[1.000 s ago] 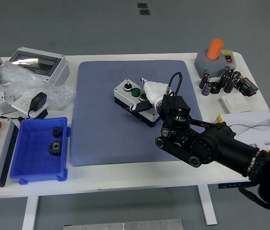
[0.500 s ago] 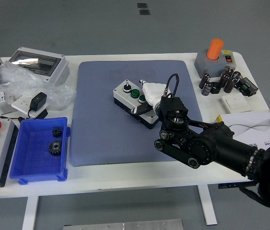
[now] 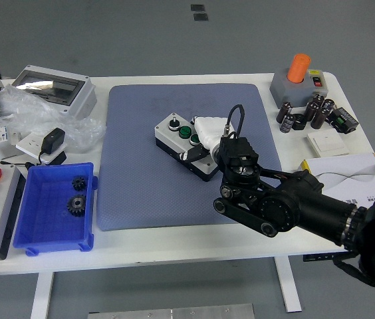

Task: Pick up the button,place it on the desk,press the button,press the button

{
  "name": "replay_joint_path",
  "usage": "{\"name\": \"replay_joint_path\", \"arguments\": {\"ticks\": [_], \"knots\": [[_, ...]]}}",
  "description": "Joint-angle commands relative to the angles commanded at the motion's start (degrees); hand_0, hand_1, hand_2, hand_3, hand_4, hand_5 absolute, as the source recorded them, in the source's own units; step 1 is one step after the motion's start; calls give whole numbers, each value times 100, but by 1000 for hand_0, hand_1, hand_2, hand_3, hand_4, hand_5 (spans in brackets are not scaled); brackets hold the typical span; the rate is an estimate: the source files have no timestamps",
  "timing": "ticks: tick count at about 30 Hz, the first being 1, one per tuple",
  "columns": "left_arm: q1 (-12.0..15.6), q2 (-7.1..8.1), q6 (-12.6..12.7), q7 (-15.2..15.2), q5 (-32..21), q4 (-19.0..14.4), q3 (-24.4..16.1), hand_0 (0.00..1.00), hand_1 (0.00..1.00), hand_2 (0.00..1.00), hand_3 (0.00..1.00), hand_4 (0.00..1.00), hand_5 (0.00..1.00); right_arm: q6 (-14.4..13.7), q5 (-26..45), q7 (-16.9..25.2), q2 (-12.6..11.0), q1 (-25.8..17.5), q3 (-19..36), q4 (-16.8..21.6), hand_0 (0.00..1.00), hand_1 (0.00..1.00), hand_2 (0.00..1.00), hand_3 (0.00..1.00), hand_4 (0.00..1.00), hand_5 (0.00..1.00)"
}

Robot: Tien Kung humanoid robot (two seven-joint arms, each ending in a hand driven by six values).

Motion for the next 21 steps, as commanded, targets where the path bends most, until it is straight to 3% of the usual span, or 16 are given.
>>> {"name": "replay_joint_path", "arguments": {"ticks": [3, 4, 8, 10, 15, 16, 21], "knots": [[5, 0, 2, -14, -21, 0, 15, 678, 676, 615, 655, 770, 238, 17, -5, 0, -46, -1, -43, 89, 190, 362, 401, 530, 556, 159], [7, 1, 4, -16, -27, 0, 18, 677, 676, 616, 654, 771, 239, 21, -16, 0, -64, 2, -50, 126, 187, 337, 334, 389, 317, 23], [15, 3, 18, -27, -58, 0, 38, 677, 676, 616, 654, 771, 239, 16, -142, 0, -233, 43, -77, 438, 187, 337, 334, 389, 317, 23], [22, 4, 27, -32, -71, 0, 48, 677, 676, 617, 655, 772, 241, 45, -232, 0, -401, 111, -134, 692, 183, 330, 332, 400, 274, 2], [38, 2, 40, -41, -96, 0, 69, 677, 676, 617, 655, 772, 241, 195, -415, 0, -842, 356, -365, 1293, 183, 330, 332, 400, 274, 2], [39, 3, 40, -42, -94, 0, 69, 677, 679, 617, 655, 772, 243, 173, -408, 22, -931, 418, -441, 1402, 203, 363, 373, 445, 287, 2], [29, 8, 44, -59, -106, 0, 81, 677, 679, 617, 655, 772, 243, -306, -410, 543, -1376, 743, -1002, 1876, 203, 363, 373, 445, 287, 2]]}}
